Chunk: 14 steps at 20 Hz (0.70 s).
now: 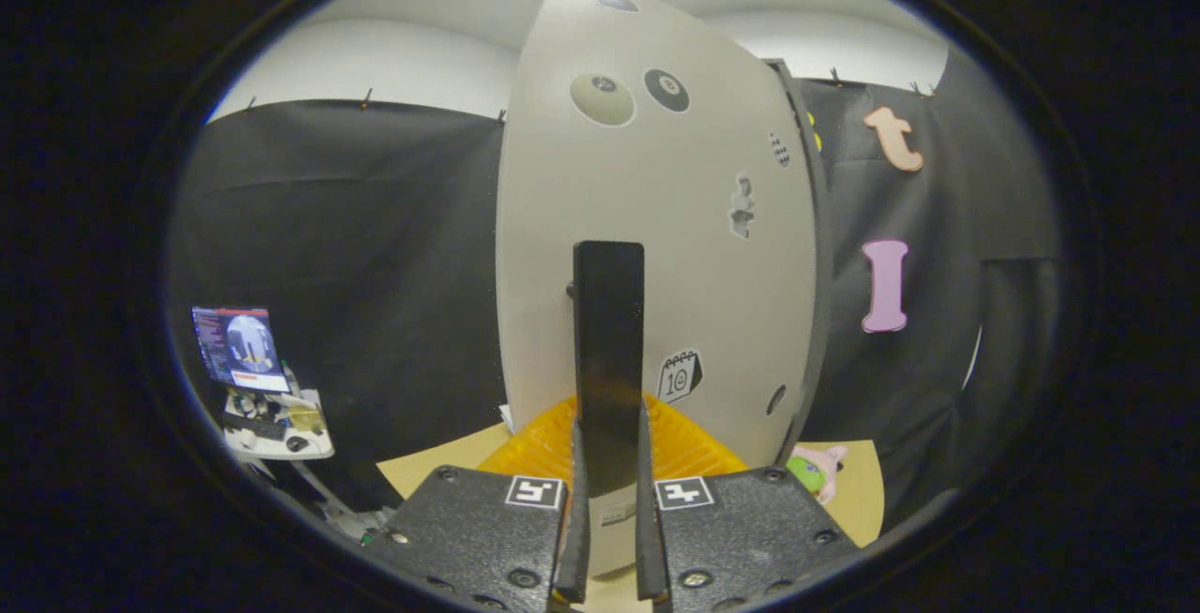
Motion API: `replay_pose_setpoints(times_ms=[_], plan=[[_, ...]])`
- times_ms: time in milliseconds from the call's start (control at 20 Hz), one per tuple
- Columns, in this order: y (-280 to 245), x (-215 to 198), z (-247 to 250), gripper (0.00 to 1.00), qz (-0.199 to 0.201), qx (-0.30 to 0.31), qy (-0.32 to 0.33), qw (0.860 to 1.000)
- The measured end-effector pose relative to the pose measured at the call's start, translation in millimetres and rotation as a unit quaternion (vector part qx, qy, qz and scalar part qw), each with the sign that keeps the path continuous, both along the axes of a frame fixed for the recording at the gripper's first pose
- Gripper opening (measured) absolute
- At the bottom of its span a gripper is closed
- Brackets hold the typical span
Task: Open the shoe cabinet door, grab the shoes and put them into the shoe cabinet, then close the shoe cabinet door.
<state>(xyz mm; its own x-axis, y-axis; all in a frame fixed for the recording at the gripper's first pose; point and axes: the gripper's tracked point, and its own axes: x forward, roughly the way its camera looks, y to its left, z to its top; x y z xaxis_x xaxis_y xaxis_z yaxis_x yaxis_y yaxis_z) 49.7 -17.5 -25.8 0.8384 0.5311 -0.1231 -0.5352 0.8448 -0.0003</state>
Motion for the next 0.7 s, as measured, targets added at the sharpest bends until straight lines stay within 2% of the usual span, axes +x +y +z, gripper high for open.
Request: replay_pose_setpoints(times_ms=[150,350,450,500,600,650,700], plan=[[-33.1,-8.7,0.7,0.23,-0.038,0.01,-0.02,0.999],[-96.6,0.4,4.8,0.22,-0.137,-0.02,-0.075,0.988],[-132.4,8.0,8.9,0.19,-0.183,-0.025,-0.094,0.978],[-146.7,11.9,11.4,0.13,-0.194,-0.008,-0.094,0.976],[-162.3,13.7,6.8,0.06,-0.182,0.008,-0.079,0.98],[-158.4,10.4,7.5,0.04,-0.162,0.022,-0.072,0.984],[-156.2,10.2,2.3,0.07,-0.142,0.025,-0.06,0.988]])
